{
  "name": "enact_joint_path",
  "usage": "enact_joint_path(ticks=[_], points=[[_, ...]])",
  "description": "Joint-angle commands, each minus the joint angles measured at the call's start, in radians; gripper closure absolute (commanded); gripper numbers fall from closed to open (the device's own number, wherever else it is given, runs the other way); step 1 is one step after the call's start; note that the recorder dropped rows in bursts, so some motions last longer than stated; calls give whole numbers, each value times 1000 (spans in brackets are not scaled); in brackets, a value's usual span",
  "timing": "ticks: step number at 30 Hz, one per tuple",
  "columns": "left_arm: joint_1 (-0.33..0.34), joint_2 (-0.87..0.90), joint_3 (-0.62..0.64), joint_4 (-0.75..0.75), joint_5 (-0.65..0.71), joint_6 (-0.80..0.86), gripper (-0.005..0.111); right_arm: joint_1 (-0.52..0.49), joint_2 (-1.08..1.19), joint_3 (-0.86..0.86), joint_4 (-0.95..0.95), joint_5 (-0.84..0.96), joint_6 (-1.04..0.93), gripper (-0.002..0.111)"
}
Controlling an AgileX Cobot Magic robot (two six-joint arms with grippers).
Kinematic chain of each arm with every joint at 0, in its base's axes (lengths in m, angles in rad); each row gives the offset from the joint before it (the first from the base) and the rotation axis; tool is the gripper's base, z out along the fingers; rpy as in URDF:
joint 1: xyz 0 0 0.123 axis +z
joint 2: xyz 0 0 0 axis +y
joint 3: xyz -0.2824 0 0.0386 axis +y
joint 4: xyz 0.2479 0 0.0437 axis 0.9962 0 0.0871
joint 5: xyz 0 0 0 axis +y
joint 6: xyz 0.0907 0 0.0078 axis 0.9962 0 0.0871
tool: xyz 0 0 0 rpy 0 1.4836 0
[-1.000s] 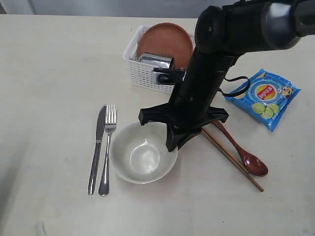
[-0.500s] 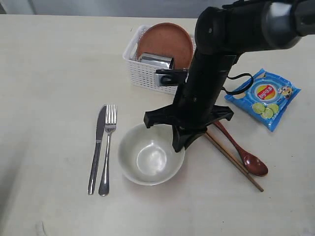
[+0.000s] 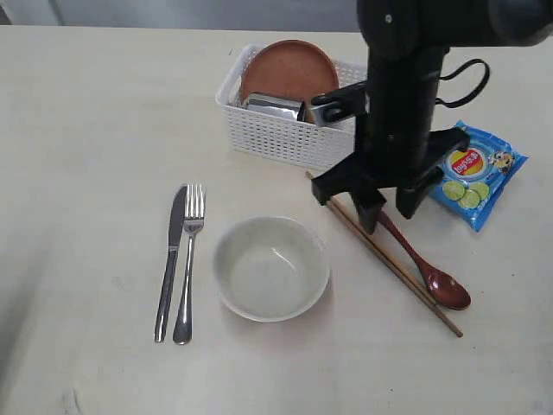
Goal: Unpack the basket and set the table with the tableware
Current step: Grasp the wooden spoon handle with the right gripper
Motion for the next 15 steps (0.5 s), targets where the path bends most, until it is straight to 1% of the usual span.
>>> enact_joint_path(ticks=[1,3,5,6,11,15], points=[[2,-3,2,-2,-8,0,107,-106,-28,98,-38,-60,-59,59],[2,-3,2,-2,-8,0,107,-133,-26,162,-38,-187,-138,59],[2,-3,2,-2,-8,0,107,-133,-24,221,-64,-313,-206,59],[2,-3,2,-2,-8,0,107,-133,-24,230,-60,-344,-220,59],[2,-3,2,-2,-8,0,107,-133,-22,249,-59,-441,-236,59],[2,-3,2,-2,-8,0,107,-133,-20,255,-59,-476,-267,59]])
